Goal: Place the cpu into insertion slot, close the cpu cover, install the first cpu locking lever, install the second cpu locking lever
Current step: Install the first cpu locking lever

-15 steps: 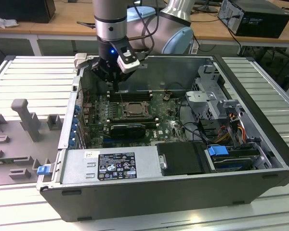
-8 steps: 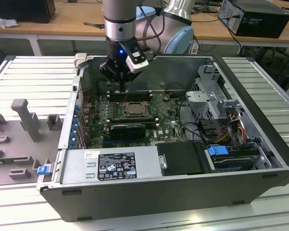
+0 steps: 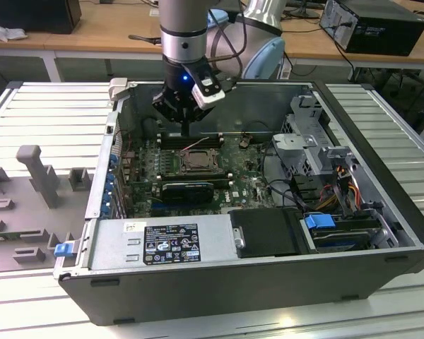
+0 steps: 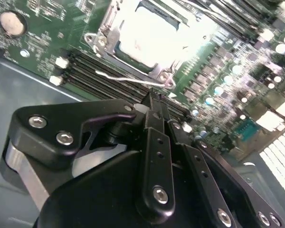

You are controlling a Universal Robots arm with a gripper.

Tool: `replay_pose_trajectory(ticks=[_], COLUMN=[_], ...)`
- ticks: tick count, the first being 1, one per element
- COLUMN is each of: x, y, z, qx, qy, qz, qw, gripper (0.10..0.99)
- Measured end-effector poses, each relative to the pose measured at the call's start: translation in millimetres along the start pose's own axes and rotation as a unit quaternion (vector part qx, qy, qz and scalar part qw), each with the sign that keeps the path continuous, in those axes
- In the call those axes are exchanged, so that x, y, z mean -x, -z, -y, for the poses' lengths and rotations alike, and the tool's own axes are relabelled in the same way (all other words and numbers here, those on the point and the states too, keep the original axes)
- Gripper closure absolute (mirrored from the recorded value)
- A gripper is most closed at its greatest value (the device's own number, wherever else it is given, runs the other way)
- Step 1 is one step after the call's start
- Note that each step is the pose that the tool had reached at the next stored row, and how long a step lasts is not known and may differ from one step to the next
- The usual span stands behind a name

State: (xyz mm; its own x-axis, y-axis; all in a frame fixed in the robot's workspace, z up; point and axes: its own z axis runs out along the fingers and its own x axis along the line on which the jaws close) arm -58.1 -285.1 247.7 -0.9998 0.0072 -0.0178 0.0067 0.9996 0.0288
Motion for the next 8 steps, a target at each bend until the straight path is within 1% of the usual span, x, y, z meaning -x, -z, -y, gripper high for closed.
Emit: replay_pose_trajectory(ticks=[1, 2, 3, 5, 6, 8], x=[7.1, 9.2, 9.6, 9.8, 11.2, 15.6], y=[-2.8, -3.1, -3.6, -7.4, -11.4, -16.3], z=[0.1, 0.0, 0.0, 0.1, 0.1, 0.2], qx=[0.0022, 0.0158, 0.0276, 0.0278, 0.0278, 0.0278], qy=[0.000, 0.000, 0.000, -0.001, 0.000, 0.000], qz=[-0.0001, -0.0002, -0.0002, -0.0003, -0.0002, 0.0002], qw=[1.0000, 0.9999, 0.9996, 0.9996, 0.9996, 0.9996], gripper=[0.980, 0.980, 0.980, 0.980, 0.980, 0.980])
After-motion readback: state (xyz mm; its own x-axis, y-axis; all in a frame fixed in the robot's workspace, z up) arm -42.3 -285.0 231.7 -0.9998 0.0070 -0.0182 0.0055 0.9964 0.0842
